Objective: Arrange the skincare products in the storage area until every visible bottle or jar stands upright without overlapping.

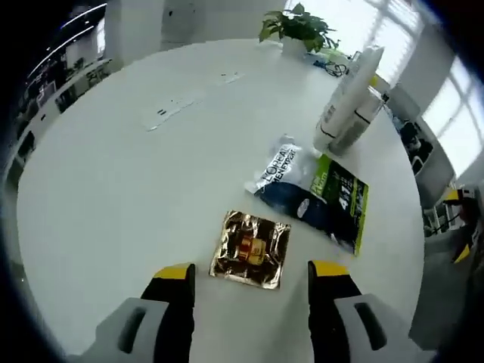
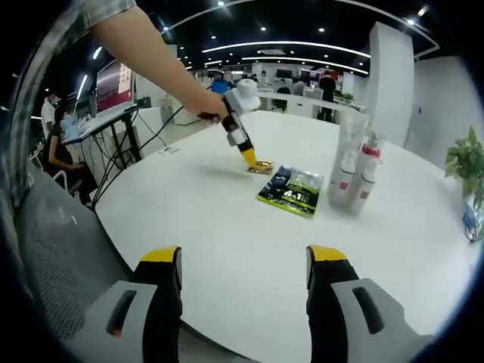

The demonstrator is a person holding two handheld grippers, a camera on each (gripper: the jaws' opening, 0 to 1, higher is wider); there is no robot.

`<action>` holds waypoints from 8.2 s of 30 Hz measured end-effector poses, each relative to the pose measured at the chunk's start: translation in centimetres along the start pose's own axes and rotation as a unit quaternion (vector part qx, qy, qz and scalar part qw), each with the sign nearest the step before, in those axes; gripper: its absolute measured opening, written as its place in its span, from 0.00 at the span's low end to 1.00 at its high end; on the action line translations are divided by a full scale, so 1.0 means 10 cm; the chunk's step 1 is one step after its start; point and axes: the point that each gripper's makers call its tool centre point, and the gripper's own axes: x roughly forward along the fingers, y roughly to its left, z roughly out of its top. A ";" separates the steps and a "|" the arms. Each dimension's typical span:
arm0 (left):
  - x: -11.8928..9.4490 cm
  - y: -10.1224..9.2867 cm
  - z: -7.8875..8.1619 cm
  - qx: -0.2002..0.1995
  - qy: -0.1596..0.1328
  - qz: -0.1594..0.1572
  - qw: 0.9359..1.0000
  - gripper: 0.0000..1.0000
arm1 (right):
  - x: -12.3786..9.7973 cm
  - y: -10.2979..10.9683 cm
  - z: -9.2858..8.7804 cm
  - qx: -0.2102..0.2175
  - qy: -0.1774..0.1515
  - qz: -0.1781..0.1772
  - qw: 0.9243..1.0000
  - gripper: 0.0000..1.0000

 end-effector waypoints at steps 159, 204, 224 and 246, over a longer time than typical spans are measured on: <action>-1.47 -0.25 -1.26 0.195 0.060 0.110 0.973 0.40 | 0.11 0.22 -0.08 -0.015 0.018 0.057 0.998 0.65; -1.48 -2.69 -1.14 0.170 -0.169 0.138 0.961 0.40 | -0.19 1.20 0.67 0.110 -0.022 0.235 0.965 0.32; -1.24 -2.98 -1.01 0.242 -0.177 0.142 0.943 0.40 | -0.02 1.33 0.46 0.172 0.061 0.257 0.949 0.01; -1.24 -2.91 -1.04 -0.169 -0.388 -0.052 0.905 0.42 | -0.09 1.19 0.40 0.208 0.061 0.283 0.934 0.00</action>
